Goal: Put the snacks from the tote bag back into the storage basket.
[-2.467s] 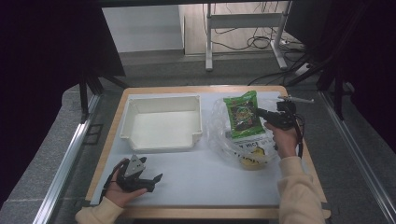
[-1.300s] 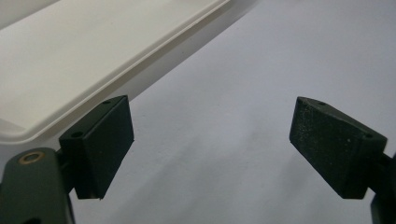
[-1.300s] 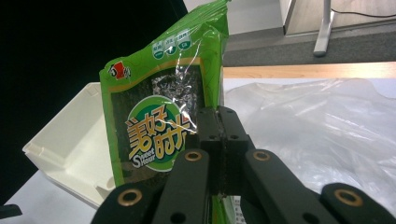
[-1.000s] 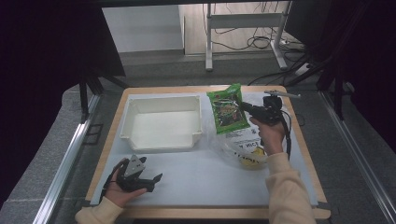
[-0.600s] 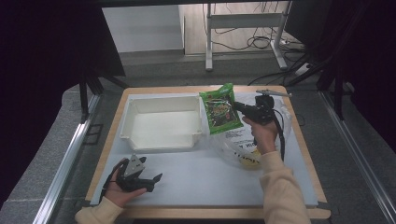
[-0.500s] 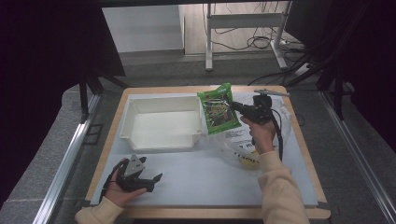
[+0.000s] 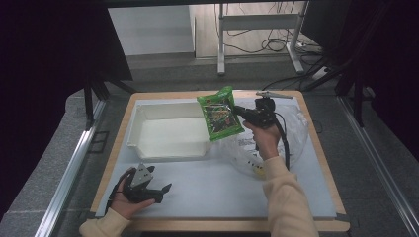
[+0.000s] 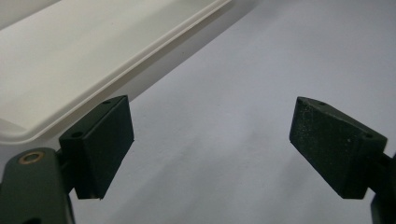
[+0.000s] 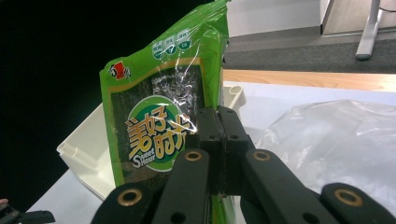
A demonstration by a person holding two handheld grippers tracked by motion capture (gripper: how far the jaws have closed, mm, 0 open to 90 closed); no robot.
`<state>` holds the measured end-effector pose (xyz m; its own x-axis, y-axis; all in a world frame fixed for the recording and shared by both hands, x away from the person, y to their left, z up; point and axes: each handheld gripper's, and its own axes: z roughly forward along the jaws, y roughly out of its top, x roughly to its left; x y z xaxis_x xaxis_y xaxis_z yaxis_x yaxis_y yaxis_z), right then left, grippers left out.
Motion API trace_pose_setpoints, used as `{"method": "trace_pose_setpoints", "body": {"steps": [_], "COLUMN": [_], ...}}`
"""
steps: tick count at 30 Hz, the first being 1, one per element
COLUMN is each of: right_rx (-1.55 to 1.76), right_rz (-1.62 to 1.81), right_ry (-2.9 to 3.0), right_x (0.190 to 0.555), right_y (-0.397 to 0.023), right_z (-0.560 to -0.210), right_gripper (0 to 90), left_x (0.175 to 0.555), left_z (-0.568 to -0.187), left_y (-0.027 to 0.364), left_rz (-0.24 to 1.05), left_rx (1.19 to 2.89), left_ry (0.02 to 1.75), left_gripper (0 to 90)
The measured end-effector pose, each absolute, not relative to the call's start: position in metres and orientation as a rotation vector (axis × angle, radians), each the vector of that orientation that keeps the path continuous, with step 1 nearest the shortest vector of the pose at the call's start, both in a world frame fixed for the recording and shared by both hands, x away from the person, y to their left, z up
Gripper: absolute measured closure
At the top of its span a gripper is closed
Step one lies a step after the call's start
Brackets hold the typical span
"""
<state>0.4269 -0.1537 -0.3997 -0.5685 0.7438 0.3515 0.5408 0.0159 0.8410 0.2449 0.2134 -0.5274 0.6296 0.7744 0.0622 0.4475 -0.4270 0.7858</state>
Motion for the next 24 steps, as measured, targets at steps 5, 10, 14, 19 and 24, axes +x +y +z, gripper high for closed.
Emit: {"method": "trace_pose_setpoints", "body": {"steps": [5, 10, 14, 19, 24], "right_rx": [1.347, 1.347, 1.348, 1.346, 1.344], "right_rz": [1.586, 1.587, 1.589, 1.594, 1.596], "right_ry": [2.105, 2.114, 2.117, 2.122, 2.129], "right_x": [0.429, 0.431, 0.432, 0.433, 0.434], "right_y": [-0.146, -0.139, -0.135, -0.131, -0.126], "right_z": [-0.402, -0.404, -0.406, -0.407, -0.407], "right_gripper": [89.6, 89.6, 89.6, 89.6, 89.6], "left_x": [0.245, 0.245, 0.245, 0.245, 0.245], "left_z": [-0.527, -0.527, -0.527, -0.527, -0.527], "left_y": [0.214, 0.214, 0.214, 0.214, 0.214], "left_rz": [0.544, 0.544, 0.545, 0.547, 0.548], "left_rx": [2.085, 2.083, 2.083, 2.081, 2.081], "left_ry": [0.952, 0.952, 0.952, 0.951, 0.950], "left_gripper": [13.6, 13.6, 13.6, 13.6, 13.6]}}
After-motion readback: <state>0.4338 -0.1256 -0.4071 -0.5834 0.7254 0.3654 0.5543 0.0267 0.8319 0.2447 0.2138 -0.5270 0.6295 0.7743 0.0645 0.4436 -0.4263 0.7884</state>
